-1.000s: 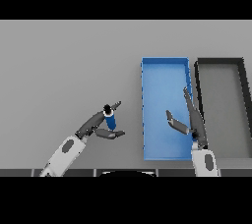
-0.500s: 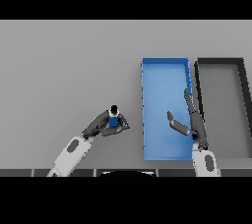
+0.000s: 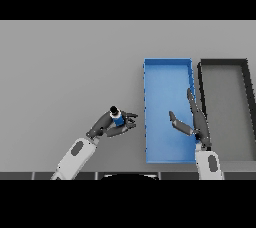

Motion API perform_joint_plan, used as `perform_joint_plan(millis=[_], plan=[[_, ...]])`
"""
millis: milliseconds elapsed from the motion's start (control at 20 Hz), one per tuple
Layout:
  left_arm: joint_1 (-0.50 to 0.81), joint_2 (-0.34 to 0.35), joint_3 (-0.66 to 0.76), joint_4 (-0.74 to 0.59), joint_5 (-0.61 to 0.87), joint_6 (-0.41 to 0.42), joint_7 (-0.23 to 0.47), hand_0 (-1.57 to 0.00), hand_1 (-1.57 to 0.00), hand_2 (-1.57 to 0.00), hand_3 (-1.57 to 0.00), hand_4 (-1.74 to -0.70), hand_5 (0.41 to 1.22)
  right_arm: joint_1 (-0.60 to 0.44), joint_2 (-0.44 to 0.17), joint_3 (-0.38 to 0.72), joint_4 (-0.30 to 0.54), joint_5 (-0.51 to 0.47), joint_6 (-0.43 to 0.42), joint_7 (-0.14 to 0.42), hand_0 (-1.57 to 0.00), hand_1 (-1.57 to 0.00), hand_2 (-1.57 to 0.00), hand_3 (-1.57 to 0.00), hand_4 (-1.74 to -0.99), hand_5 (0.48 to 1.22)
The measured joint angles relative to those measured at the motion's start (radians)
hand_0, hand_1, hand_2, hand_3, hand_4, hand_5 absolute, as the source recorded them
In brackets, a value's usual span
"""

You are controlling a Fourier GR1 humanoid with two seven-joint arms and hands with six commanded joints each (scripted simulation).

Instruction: Pick up the blue pipe and place it into the blue bin.

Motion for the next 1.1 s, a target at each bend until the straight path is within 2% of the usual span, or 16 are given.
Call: perform_joint_plan(millis=[100, 200, 550, 700, 750, 850, 950, 1000, 1050, 1100], plan=[[-0.024, -0.018, -0.004, -0.045, 0.000, -0.005, 0.040, -1.54, -1.55, -1.55, -1.55, -1.47, 1.212, 0.010, -0.004, 0.005, -0.017, 0.013, -0.004, -0.003, 0.00, 0.00, 0.00, 0.00, -1.204, 0.640], [-0.038, -0.021, -0.005, -0.092, 0.006, -0.020, 0.070, -1.55, -1.56, -1.56, -1.56, -1.47, 1.215, -0.010, -0.010, 0.001, 0.007, 0.018, -0.005, 0.011, 0.00, 0.00, 0.00, 0.00, -1.184, 0.643], [-0.073, -0.032, -0.001, -0.159, -0.001, -0.062, 0.164, -1.57, -1.57, -1.57, -1.57, -1.47, 1.220, -0.007, -0.012, -0.004, 0.020, 0.025, -0.011, -0.028, 0.00, 0.00, 0.00, 0.00, -1.145, 0.643], [-0.052, -0.036, 0.002, -0.147, -0.019, -0.079, 0.147, -1.57, -1.57, -1.57, -1.57, -1.47, 1.220, 0.061, 0.007, 0.011, -0.051, 0.067, -0.057, -0.038, 0.00, 0.00, 0.00, 0.00, -1.138, 0.643], [-0.051, -0.047, 0.001, -0.139, -0.024, -0.080, 0.160, -1.57, -1.57, -1.57, -1.57, -1.47, 1.220, 0.091, 0.016, 0.017, -0.084, 0.087, -0.078, -0.032, 0.00, 0.00, 0.00, 0.00, -1.166, 0.643], [-0.051, -0.045, 0.015, -0.144, -0.036, -0.081, 0.155, -1.57, -1.57, -1.57, -1.57, -1.47, 1.220, 0.161, 0.034, 0.028, -0.159, 0.128, -0.120, -0.014, 0.00, 0.00, 0.00, 0.00, -1.191, 0.642], [-0.063, -0.064, 0.015, -0.128, -0.051, -0.090, 0.163, -1.57, -1.57, -1.57, -1.57, -1.47, 1.220, 0.176, 0.038, 0.029, -0.193, 0.147, -0.137, 0.031, 0.00, 0.00, -0.02, 0.00, -1.187, 0.642], [-0.056, -0.072, 0.010, -0.129, -0.055, -0.098, 0.154, -1.57, -1.57, -1.57, -1.57, -1.47, 1.221, 0.176, 0.034, 0.025, -0.212, 0.133, -0.131, 0.022, 0.00, 0.00, -0.04, 0.00, -1.195, 0.648], [-0.049, -0.071, 0.014, -0.135, -0.052, -0.105, 0.152, -1.57, -1.57, -1.57, -1.57, -1.47, 1.221, 0.185, 0.046, 0.036, -0.243, 0.077, -0.094, -0.028, 0.00, -0.01, -0.07, 0.00, -1.198, 0.641], [-0.049, -0.073, 0.018, -0.138, -0.056, -0.106, 0.154, -1.57, -1.57, -1.57, -1.57, -1.47, 1.221, 0.186, 0.040, 0.027, -0.270, -0.007, -0.045, -0.028, 0.00, -0.02, -0.09, 0.00, -1.202, 0.624]])
